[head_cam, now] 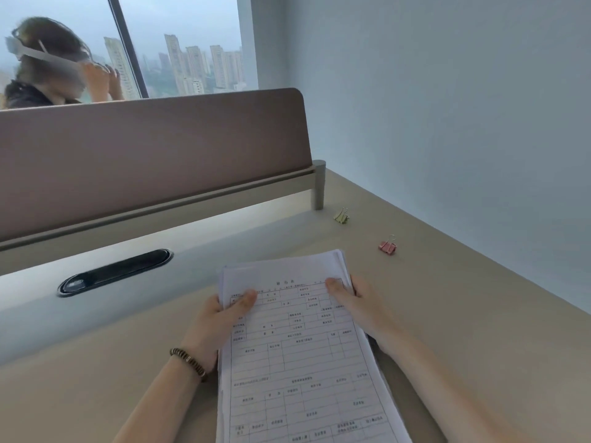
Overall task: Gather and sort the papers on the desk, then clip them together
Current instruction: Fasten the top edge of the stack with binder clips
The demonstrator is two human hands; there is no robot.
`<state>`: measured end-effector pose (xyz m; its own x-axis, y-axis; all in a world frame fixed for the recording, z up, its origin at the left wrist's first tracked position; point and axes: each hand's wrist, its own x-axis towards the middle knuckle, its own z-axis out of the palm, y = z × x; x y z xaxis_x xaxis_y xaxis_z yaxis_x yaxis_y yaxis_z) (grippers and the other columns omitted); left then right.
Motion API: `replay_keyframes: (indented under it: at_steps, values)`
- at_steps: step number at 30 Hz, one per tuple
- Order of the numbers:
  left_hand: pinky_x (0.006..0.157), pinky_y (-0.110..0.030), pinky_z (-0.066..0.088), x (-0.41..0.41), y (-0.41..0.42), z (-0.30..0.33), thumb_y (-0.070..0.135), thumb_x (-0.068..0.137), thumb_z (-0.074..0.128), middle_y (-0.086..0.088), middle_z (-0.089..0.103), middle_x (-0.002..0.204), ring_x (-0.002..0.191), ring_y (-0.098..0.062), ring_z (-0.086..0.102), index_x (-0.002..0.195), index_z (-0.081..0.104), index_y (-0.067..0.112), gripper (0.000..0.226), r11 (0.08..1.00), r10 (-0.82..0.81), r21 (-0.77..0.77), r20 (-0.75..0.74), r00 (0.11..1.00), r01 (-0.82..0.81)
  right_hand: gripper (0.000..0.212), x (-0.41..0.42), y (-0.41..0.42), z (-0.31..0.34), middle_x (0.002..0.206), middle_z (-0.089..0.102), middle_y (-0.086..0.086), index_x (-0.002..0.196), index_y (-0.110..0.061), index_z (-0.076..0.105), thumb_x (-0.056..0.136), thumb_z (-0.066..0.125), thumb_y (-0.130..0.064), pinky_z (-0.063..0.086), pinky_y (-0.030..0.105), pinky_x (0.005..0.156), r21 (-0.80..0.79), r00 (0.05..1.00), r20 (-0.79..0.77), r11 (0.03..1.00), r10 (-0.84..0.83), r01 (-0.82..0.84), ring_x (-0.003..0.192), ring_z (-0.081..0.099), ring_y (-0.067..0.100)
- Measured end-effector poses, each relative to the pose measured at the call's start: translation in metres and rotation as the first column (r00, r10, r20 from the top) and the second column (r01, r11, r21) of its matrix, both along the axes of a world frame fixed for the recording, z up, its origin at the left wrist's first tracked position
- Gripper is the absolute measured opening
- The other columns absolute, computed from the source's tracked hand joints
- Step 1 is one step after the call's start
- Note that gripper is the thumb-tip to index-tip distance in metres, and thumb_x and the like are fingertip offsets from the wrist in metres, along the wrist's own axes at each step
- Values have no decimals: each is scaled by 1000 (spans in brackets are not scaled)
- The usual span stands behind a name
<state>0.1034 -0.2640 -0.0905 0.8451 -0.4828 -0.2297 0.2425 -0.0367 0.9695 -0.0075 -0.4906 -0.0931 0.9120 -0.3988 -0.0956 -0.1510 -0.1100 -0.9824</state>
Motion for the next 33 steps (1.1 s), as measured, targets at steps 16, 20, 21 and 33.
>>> replay_keyframes:
  at_steps: [16,20,21,33]
  values:
    - [67,-42,63,4,-5,-6,54,44,91,-20,77,96,86,-39,74,93,77,4,72,995,-77,-58,-18,997,76,37,75,-126,-25,129,55,25,123,0,58,100,49,-27,40,47,99,-826,766,-34,450,-641,339,120,49,43]
    - [78,-50,61,6,-5,-3,31,74,77,-23,76,101,89,-40,74,103,72,-2,44,998,-46,-47,-52,998,43,31,75,-133,-27,116,67,22,120,0,65,95,57,-15,43,40,94,-720,797,55,529,-601,449,111,59,40]
    - [79,-50,60,6,-5,-3,32,75,81,-22,76,101,91,-41,73,105,72,-2,46,998,-49,-46,-56,997,47,30,74,-133,-26,114,67,21,116,-1,66,92,62,-17,43,38,92,-691,797,60,551,-601,468,109,59,39]
    - [82,-50,60,4,-5,1,21,82,68,-23,75,103,94,-42,72,107,70,-3,34,998,-41,-56,-90,995,36,9,68,-35,79,85,80,-5,81,-8,77,89,73,-11,54,16,79,-192,968,248,981,29,20,82,73,3]
